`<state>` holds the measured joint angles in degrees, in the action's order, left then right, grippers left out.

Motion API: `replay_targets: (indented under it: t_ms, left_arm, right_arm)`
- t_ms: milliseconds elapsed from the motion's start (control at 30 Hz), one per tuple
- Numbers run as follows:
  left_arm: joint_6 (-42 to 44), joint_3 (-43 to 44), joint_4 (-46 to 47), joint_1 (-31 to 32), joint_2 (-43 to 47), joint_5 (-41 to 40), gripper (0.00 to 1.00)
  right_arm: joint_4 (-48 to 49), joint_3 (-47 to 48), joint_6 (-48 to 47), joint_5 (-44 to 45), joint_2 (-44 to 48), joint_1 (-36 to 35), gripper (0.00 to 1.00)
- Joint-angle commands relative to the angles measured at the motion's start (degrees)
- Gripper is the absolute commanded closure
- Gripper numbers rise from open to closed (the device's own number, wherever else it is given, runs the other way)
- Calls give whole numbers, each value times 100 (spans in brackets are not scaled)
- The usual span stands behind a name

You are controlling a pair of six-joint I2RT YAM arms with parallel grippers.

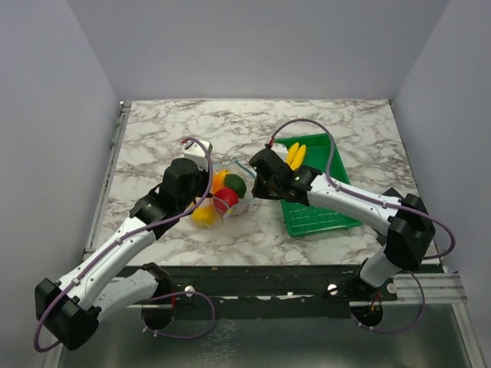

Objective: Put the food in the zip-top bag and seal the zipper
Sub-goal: Adjust the zipper food storage bag at the center of the board.

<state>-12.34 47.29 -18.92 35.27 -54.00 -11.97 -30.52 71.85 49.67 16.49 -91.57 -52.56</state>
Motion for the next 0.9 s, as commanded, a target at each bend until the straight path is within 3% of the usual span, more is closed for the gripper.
replay_targets:
  t_ms: [0,333,567,733,867]
  left_arm:
    - [9,-72,64,-2,250,-10,100]
    - [-122,337,-586,-2,523,-472,100]
    - [-348,563,-1189,-2,601,-341,100]
    - [-628,842,-1617,-2,496,1,100]
    - [-893,668,-1604,-2,398,161,100]
  right_arm:
    - [33,323,-196,413,109,-18,99]
    - [-577,923,-1249,757,587,-20,99]
    - [-1641,1765,-1985,810,599,-18,99]
    - [-1982,2136,-2288,287,599,-18,99]
    - [-1807,1787,-2277,55,491,-18,99]
